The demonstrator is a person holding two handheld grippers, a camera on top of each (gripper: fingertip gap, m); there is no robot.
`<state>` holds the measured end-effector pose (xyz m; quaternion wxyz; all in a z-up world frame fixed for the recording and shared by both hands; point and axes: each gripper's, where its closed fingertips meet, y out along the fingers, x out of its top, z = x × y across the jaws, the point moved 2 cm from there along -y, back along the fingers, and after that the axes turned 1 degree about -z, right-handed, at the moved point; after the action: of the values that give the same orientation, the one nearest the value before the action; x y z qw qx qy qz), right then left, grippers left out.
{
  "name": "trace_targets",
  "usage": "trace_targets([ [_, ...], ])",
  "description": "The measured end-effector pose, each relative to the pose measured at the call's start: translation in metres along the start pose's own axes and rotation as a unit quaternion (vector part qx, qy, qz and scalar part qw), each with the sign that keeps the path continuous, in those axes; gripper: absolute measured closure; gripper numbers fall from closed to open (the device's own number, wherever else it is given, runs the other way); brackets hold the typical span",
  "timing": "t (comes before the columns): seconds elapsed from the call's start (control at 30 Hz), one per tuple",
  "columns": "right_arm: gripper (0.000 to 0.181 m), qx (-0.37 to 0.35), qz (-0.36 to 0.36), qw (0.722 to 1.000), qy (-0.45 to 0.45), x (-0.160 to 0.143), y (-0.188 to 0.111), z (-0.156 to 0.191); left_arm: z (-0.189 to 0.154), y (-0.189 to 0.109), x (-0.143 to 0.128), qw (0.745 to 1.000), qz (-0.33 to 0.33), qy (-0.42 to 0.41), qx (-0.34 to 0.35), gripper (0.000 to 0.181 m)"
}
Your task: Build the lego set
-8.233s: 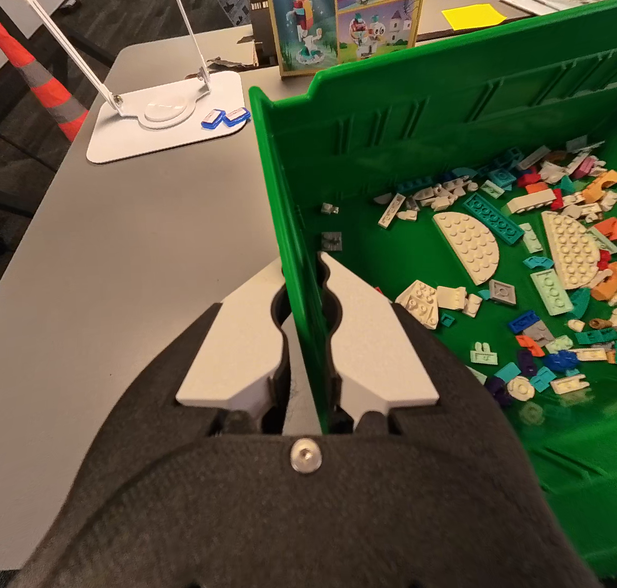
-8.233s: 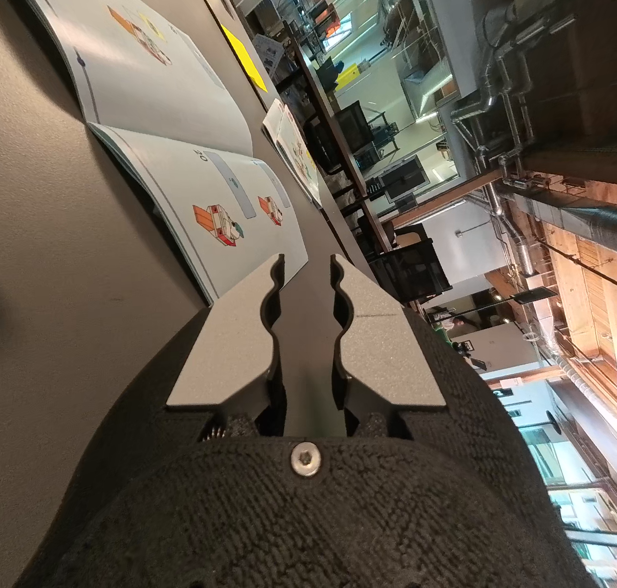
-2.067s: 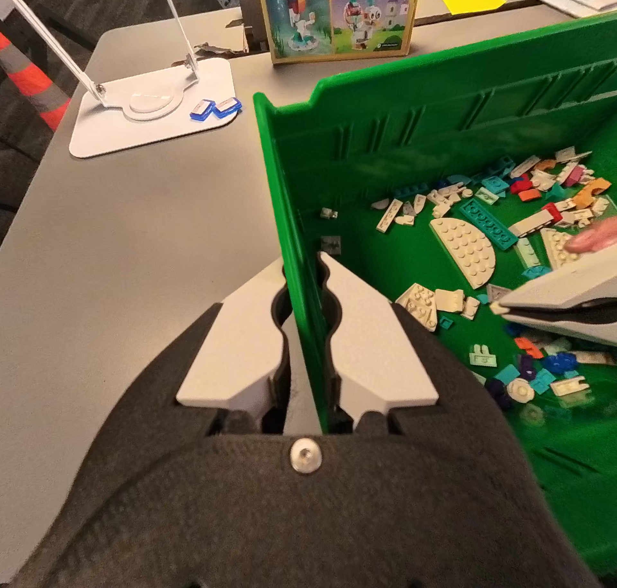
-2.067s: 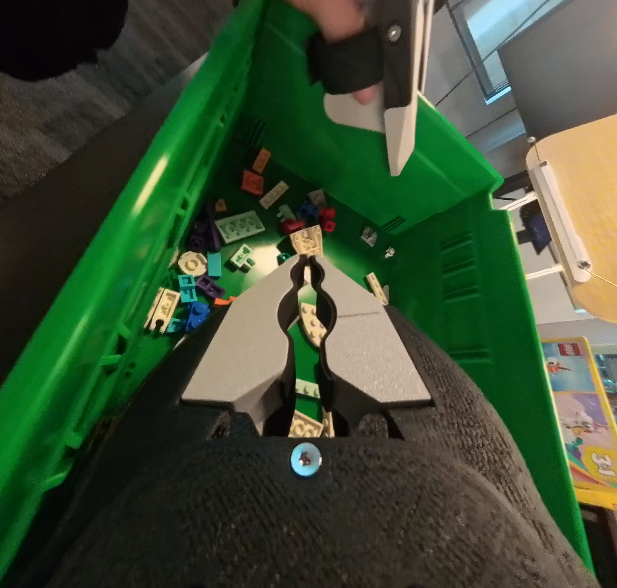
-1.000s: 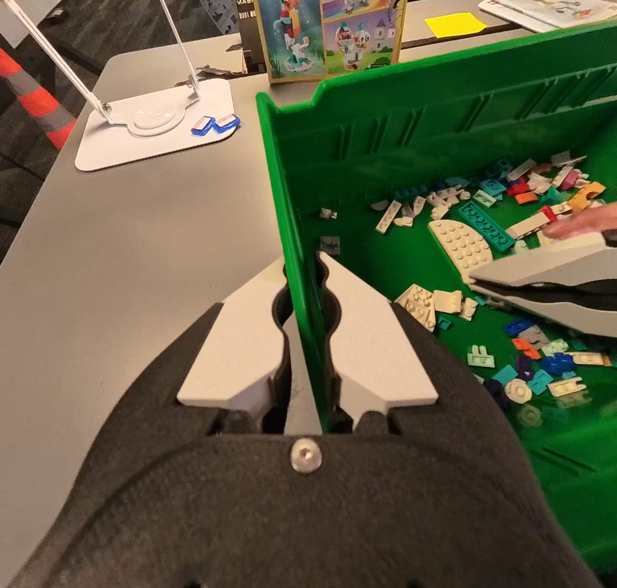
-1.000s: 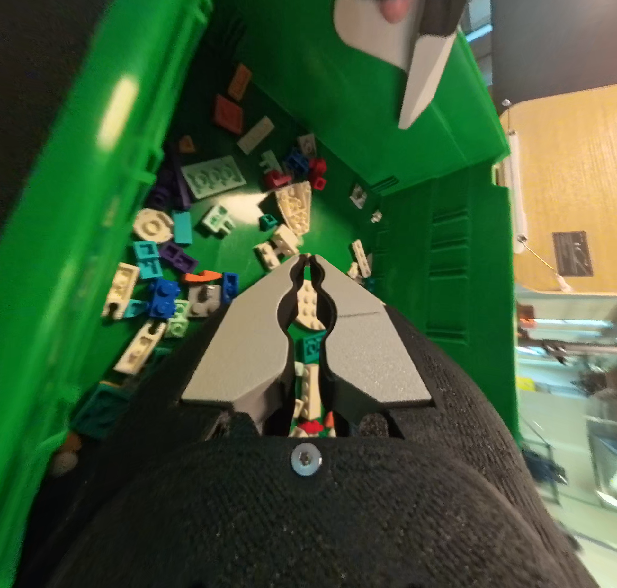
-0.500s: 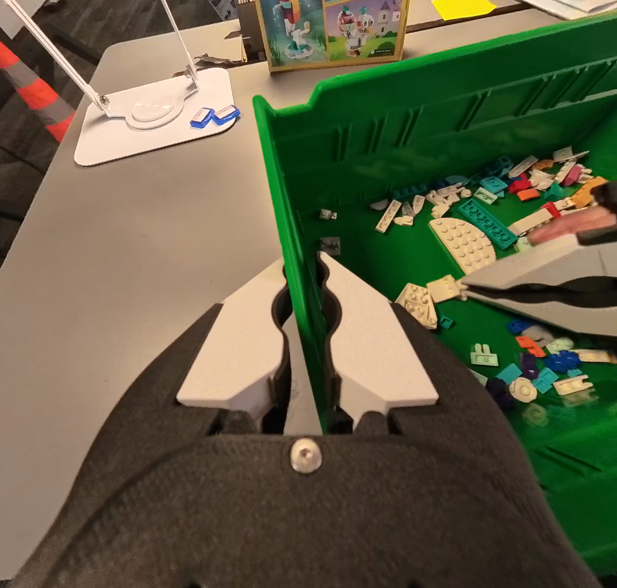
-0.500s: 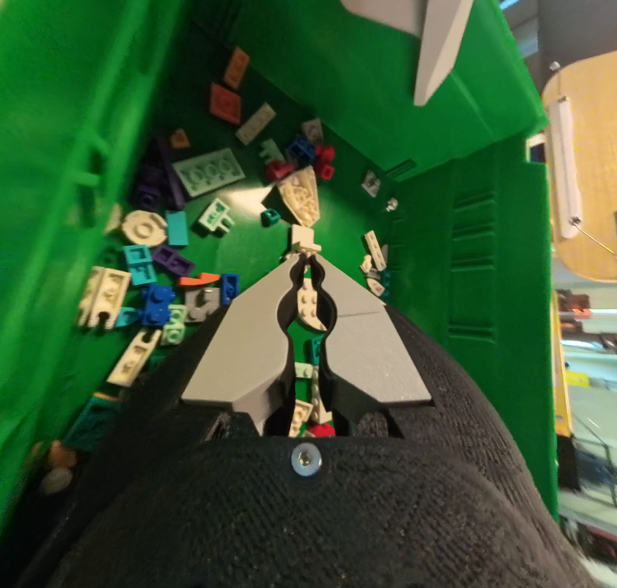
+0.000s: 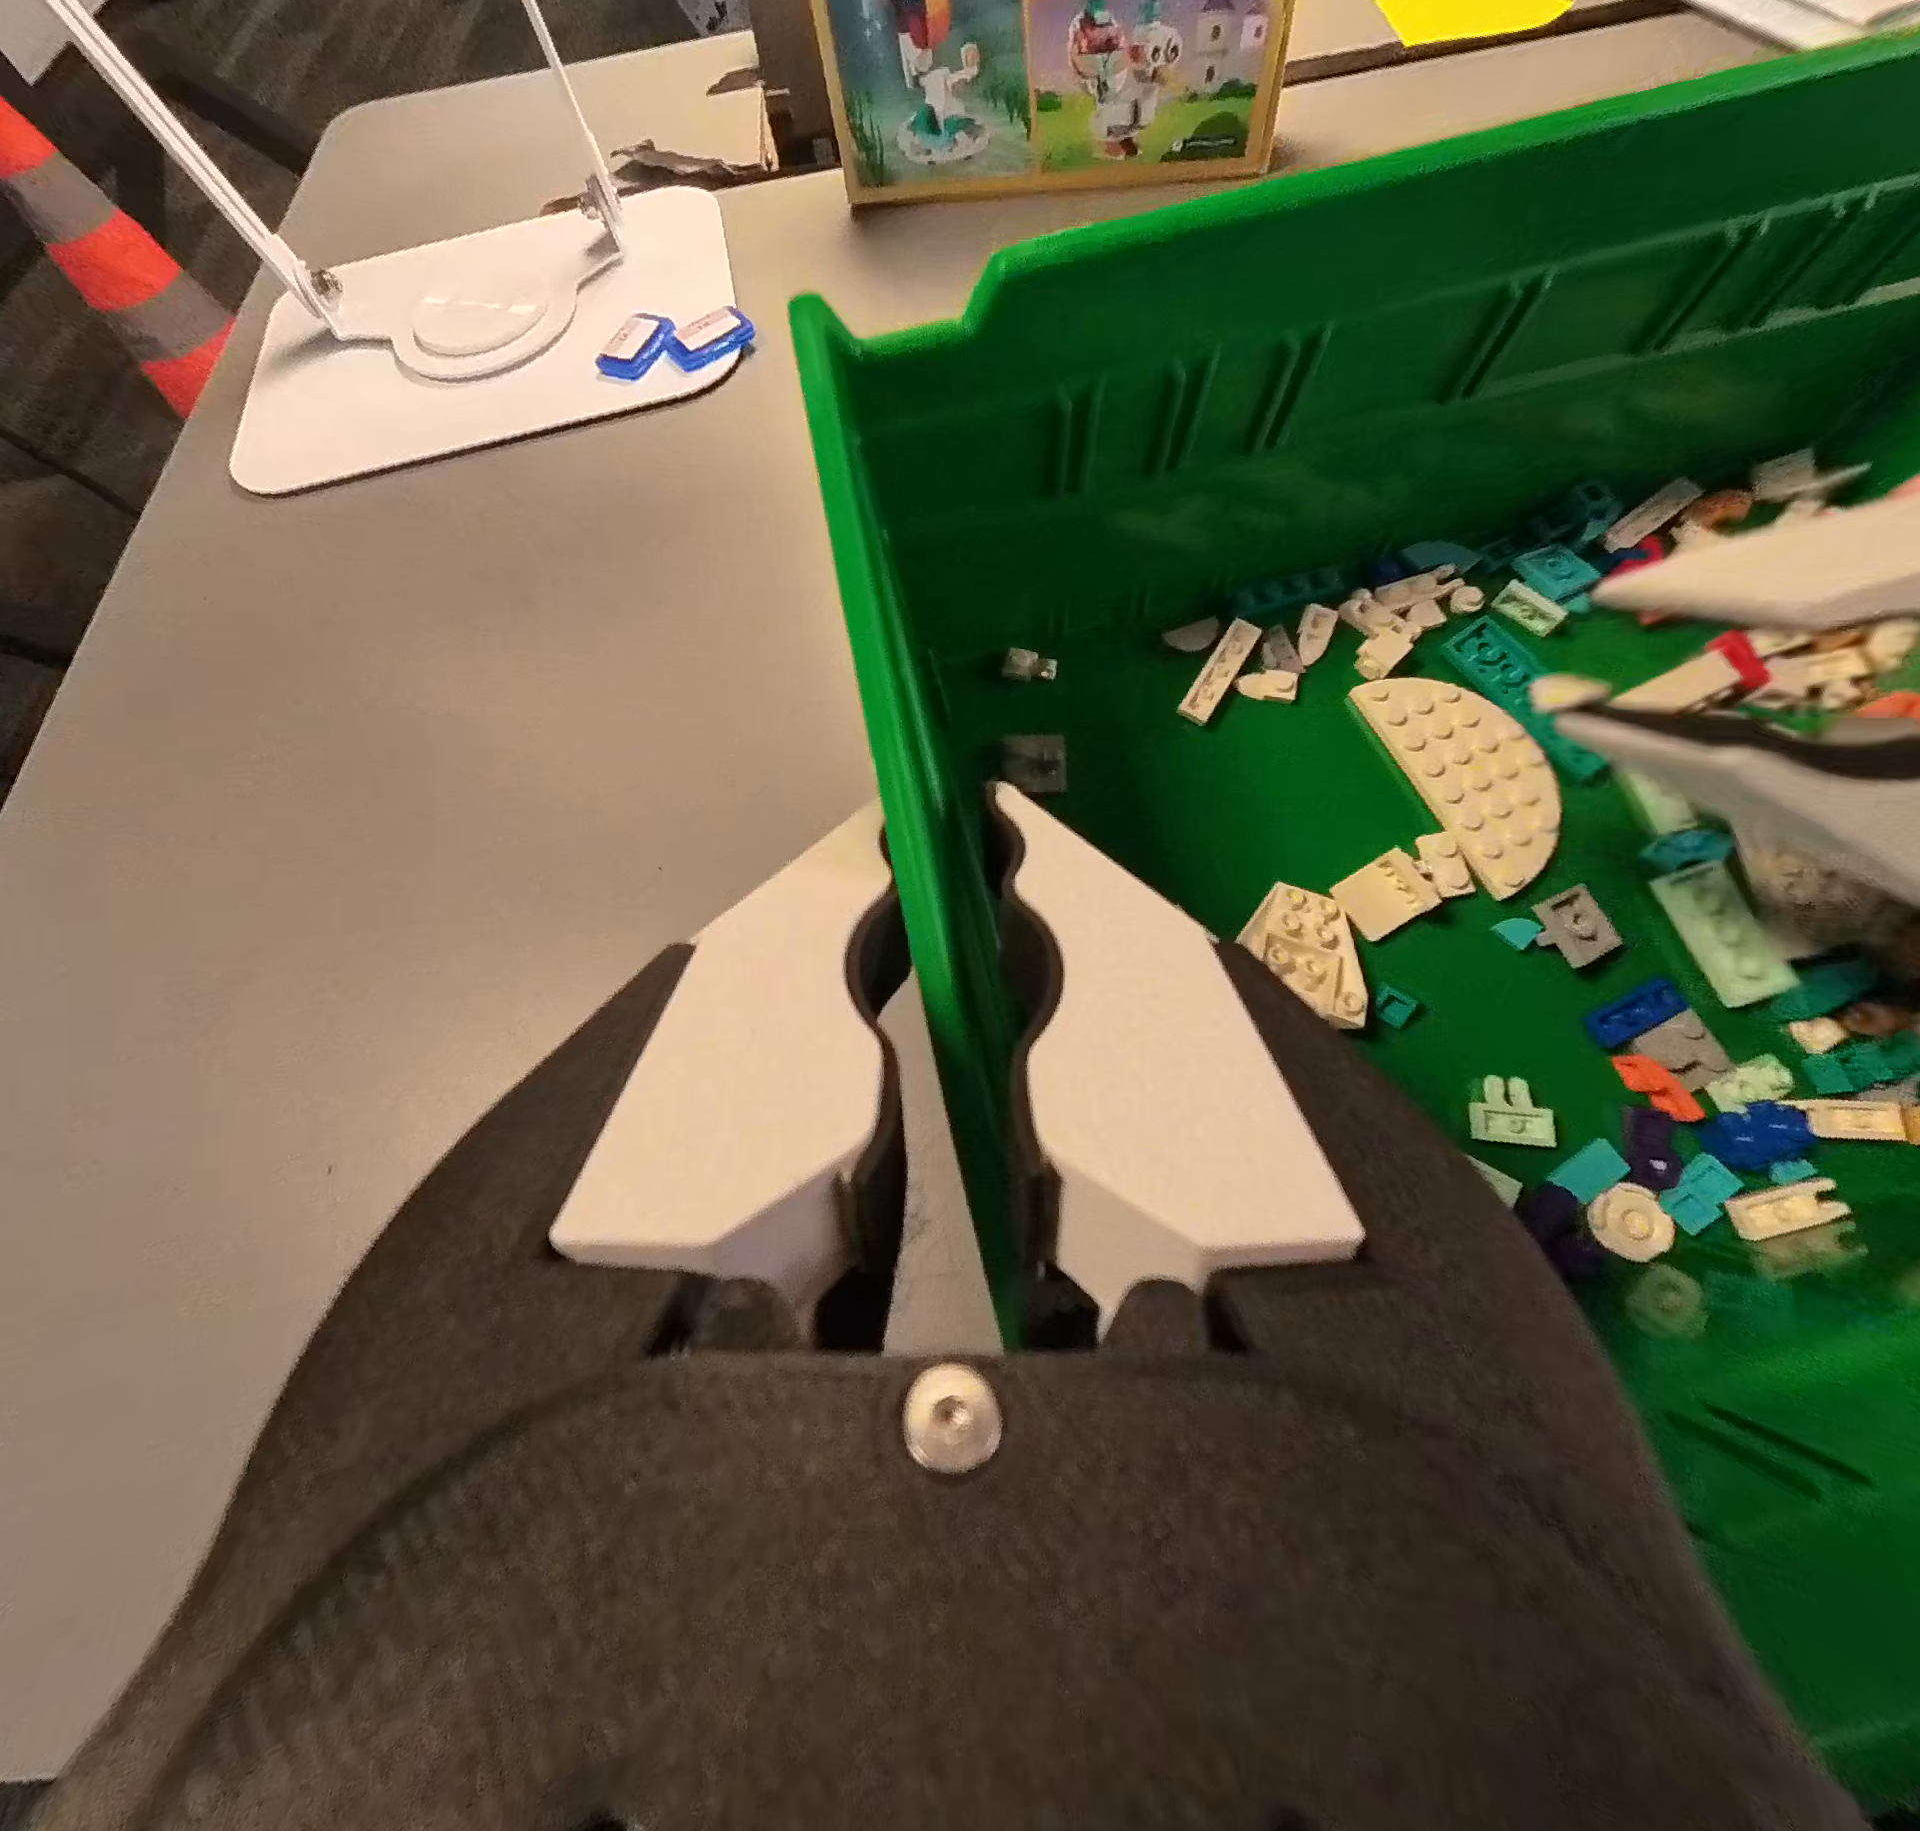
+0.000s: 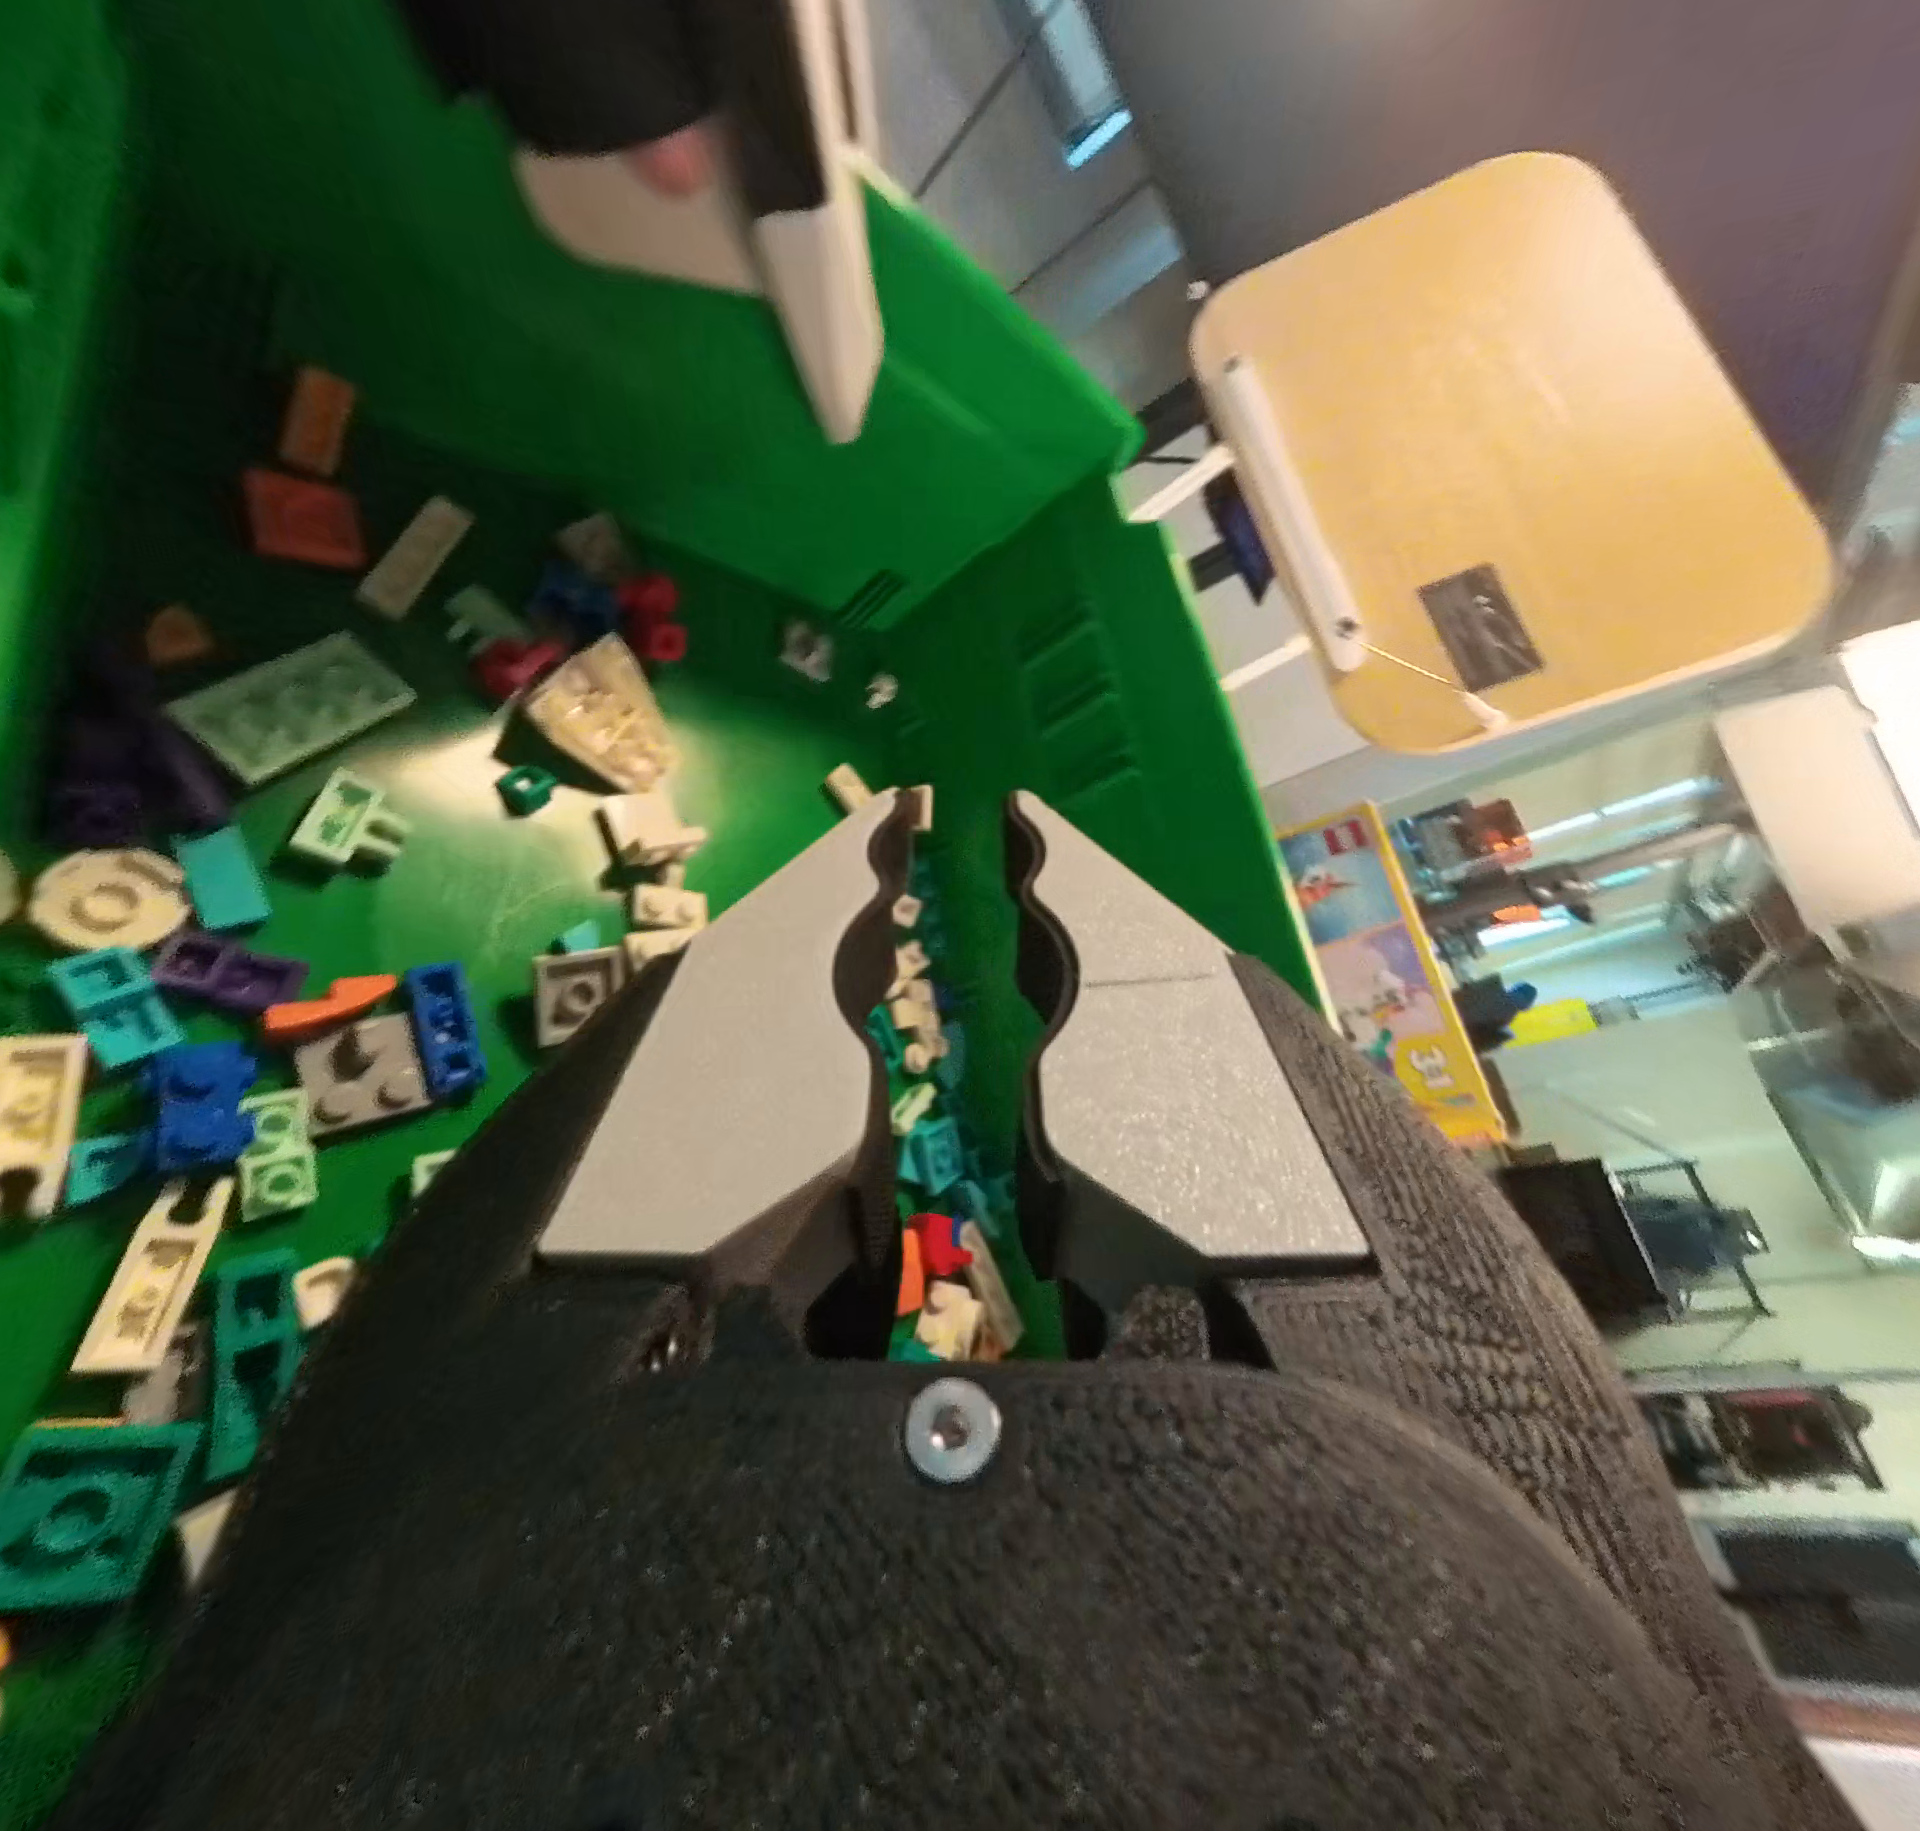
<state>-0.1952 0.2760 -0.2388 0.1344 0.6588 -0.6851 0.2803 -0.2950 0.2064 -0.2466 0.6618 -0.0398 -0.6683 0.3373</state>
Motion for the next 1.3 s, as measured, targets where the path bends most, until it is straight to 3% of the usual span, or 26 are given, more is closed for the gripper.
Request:
trace_targets([
  [0.13, 0.159, -0.013, -0.019, 0.999, 0.04, 0.005, -0.007, -0.011, -0.001, 0.0, 0.0, 1.0, -0.002, 0.001, -0.002, 0.172],
  [0.27, 0.146, 0.065, 0.001, 0.994, 0.089, 0.004, -0.007, -0.002, -0.002, -0.003, 0.002, 1.0, -0.014, 0.002, -0.003, 0.172],
  [0.43, 0.133, 0.177, 0.098, 0.972, 0.116, -0.013, -0.012, 0.006, -0.005, -0.005, 0.003, 1.0, -0.025, 0.004, -0.004, 0.172],
  [0.53, 0.137, 0.221, 0.159, 0.958, 0.092, -0.026, -0.024, 0.007, -0.005, -0.005, 0.003, 1.0, -0.023, 0.004, 0.0, 0.172],
  [0.63, 0.145, 0.278, 0.229, 0.928, 0.091, -0.043, -0.045, 0.014, -0.005, -0.005, 0.003, 1.0, -0.025, 0.003, -0.001, 0.172],
  [0.77, 0.15, 0.39, 0.323, 0.856, 0.103, -0.063, -0.083, 0.038, -0.005, -0.006, 0.003, 1.0, -0.029, 0.004, 0.001, 0.172],
  [0.9, 0.154, 0.44, 0.351, 0.821, 0.097, -0.062, -0.099, 0.05, -0.005, -0.006, 0.003, 1.0, -0.028, 0.005, 0.0, 0.172],
  [1.2, 0.17, 0.467, 0.367, 0.8, 0.081, -0.059, -0.093, 0.058, -0.005, -0.006, 0.004, 1.0, -0.03, 0.007, 0.0, 0.172],
  [1.3, 0.172, 0.461, 0.327, 0.821, 0.08, -0.048, -0.079, 0.059, -0.005, -0.007, 0.004, 0.999, -0.032, 0.005, 0.0, 0.172],
])
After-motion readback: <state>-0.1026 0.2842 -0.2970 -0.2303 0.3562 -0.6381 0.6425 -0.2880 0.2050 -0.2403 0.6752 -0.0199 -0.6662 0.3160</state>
